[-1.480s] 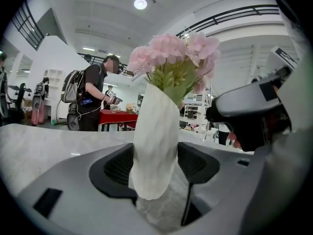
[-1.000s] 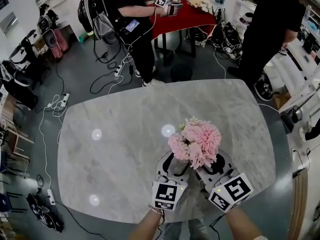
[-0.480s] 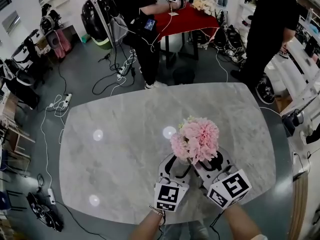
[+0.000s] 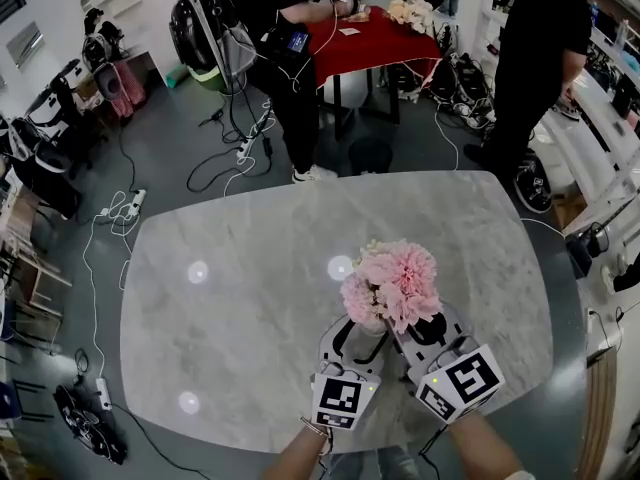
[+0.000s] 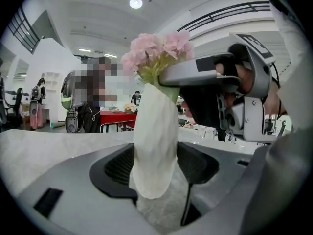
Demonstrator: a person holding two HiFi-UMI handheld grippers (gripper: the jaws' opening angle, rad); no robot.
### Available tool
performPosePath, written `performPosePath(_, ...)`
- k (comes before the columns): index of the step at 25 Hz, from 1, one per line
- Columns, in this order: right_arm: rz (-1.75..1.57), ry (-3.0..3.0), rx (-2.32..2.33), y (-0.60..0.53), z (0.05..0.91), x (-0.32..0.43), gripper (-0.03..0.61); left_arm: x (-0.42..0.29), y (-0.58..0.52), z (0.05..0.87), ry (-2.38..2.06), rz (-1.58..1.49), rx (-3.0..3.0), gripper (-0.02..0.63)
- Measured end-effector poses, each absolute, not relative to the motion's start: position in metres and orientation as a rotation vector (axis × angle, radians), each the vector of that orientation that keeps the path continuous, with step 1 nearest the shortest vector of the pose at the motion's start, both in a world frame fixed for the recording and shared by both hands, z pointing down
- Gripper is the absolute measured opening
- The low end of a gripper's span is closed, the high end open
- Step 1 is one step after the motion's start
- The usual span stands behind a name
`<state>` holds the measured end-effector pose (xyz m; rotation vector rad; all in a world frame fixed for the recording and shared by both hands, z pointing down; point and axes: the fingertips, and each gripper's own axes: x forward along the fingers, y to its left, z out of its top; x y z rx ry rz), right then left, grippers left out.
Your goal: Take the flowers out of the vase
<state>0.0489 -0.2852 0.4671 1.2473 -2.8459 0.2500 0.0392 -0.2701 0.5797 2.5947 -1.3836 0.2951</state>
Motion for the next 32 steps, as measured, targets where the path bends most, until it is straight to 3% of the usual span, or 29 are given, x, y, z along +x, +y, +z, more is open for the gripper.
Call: performPosePath(32,0.172,-2.920,1.295,-0.291,0.403,0.064,0.058,0.043,-0.282,0.580,-1.403,0.317,2.596,0.281)
